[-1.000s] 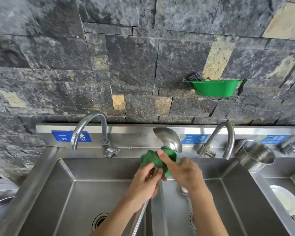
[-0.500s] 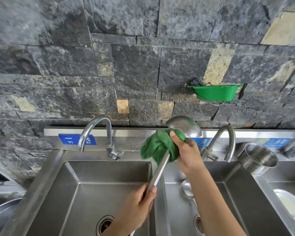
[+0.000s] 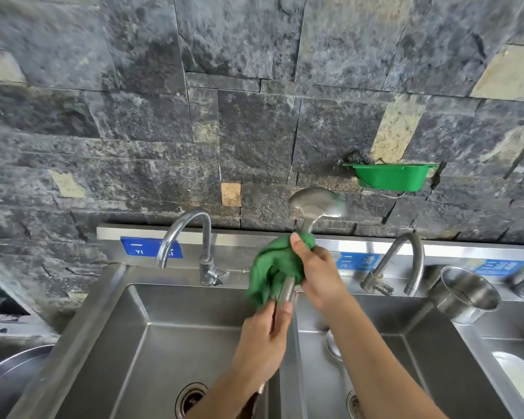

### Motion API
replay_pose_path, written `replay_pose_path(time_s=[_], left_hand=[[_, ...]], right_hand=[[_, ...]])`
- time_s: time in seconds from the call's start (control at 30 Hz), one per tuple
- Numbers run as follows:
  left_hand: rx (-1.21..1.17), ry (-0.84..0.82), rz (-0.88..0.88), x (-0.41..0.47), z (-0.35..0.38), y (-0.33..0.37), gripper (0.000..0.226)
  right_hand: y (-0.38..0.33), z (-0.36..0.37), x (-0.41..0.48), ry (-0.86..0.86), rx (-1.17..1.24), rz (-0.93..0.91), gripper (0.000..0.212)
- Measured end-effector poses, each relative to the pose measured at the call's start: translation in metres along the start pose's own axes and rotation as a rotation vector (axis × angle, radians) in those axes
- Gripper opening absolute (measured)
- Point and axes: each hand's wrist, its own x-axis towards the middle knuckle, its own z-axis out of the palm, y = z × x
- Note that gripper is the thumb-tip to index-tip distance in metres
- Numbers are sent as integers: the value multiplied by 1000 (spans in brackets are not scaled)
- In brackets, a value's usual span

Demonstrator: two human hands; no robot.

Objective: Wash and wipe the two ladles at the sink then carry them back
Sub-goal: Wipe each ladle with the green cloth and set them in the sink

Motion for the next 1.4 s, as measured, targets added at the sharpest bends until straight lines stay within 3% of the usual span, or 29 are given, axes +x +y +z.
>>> replay_pose_path(time_s=[0.1,0.2,0.33,0.43,0.57,0.63,0.7,0.77,0.83,0.9,1.0,1.07,1.13,1.27,1.33,1.4], left_hand=[[-66,15,8,-17,0,6,45],[-82,10,-39,-17,-3,8,53],[-119,67,-131,3,-9,16,35],[-124,100,-163,10,-11,22,29],[-157,-22,-137,2,-20,32,30],[9,-56,-11,-1,-39,35,39],[284,54,180,1,-59,36,55],[325,202,247,14,-72,44,59],[285,217,163,43,-78,61,50],[296,57,-17,74,-78,83,52],[146,-173,-320,102,-68,95,45],[-31,-175,-405,104,-61,90,35],[-198,-127,-406,104,-57,93,31],[-464,138,-386,140,-72,104,14],[-510,228,-372,160,-87,108,9],[-544,295,-397,169,-91,107,15]], right_hand=[[-19,6,16,74,-8,-73,36],[-14,11,9,65,-70,-67,28],[24,11,-12,-100,-323,160,72],[27,11,-23,-129,-489,287,54],[16,14,-31,-174,-274,193,31],[13,14,-32,-164,-190,181,30],[8,12,-31,-162,-96,209,35],[3,8,-30,-197,-82,233,37],[6,6,-33,-244,-112,250,37],[13,6,-40,-280,-171,257,32],[18,9,-54,-323,-241,244,28],[16,11,-61,-356,-269,235,29],[12,9,-71,-384,-317,232,30],[14,-11,-109,-472,-482,298,24],[12,-28,-130,-437,-464,330,13],[1,-44,-144,-389,-402,329,17]])
